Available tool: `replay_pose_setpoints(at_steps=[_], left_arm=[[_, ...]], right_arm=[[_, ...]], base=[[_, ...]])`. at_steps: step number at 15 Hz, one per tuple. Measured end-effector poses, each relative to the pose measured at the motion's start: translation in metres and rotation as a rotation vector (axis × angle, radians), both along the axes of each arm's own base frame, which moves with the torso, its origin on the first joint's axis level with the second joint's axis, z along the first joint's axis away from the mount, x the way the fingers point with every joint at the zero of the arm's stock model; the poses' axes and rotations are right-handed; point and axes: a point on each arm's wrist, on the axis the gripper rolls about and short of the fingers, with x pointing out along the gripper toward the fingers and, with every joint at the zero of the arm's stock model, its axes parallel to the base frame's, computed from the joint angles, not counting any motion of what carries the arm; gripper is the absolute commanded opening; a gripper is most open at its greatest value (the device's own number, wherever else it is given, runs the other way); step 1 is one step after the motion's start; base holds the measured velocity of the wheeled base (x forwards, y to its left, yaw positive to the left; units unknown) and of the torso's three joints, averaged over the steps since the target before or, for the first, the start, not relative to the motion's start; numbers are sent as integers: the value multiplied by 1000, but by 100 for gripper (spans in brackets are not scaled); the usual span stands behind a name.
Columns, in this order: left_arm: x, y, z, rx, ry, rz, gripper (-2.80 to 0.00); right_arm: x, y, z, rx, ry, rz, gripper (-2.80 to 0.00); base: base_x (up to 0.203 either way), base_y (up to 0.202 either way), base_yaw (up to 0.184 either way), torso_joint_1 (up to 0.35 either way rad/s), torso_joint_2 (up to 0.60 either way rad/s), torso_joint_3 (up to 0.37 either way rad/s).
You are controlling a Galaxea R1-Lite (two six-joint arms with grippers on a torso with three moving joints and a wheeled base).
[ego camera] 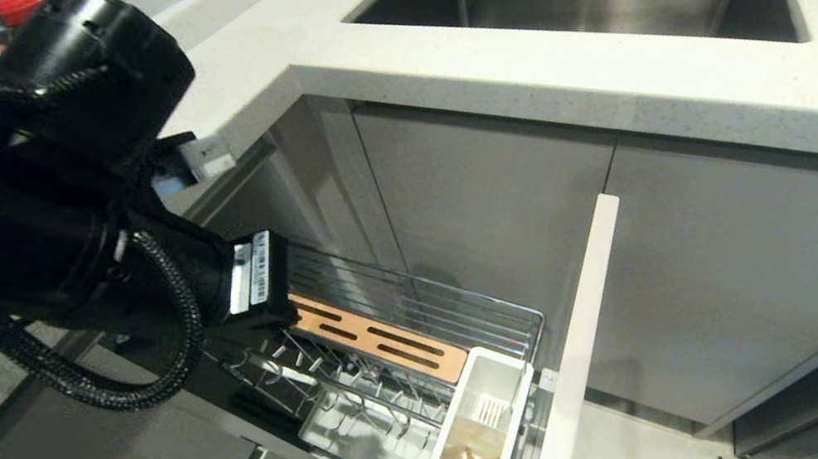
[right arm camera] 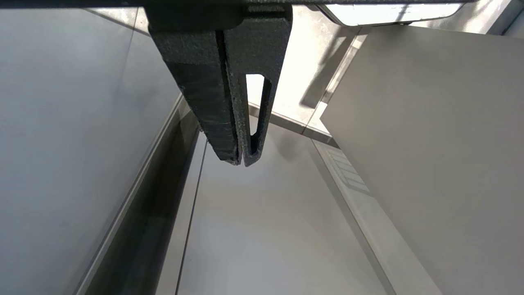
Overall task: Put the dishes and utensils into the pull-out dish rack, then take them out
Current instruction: Take the chopsticks out of the cupboard
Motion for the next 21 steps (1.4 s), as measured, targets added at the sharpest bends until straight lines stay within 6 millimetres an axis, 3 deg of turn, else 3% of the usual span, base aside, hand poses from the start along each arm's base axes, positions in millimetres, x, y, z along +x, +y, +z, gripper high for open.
replay_pose_setpoints(at_steps=[7, 8, 16, 21], left_arm=[[23, -30, -38, 40, 343, -116, -280], [28, -34, -43, 47, 365, -119, 0], [72, -39, -81, 104, 510, -108, 0], [92, -40, -108, 85, 686, -237, 0]], right_arm=[[0, 0, 0, 0, 0, 0, -280], [0, 0, 0, 0, 0, 0, -280], [0, 0, 0, 0, 0, 0, -280], [0, 0, 0, 0, 0, 0, -280]], base=[[0, 0, 0, 0, 0, 0], [0, 0, 0, 0, 0, 0], [0, 0, 0, 0, 0, 0], [0, 0, 0, 0, 0, 0]])
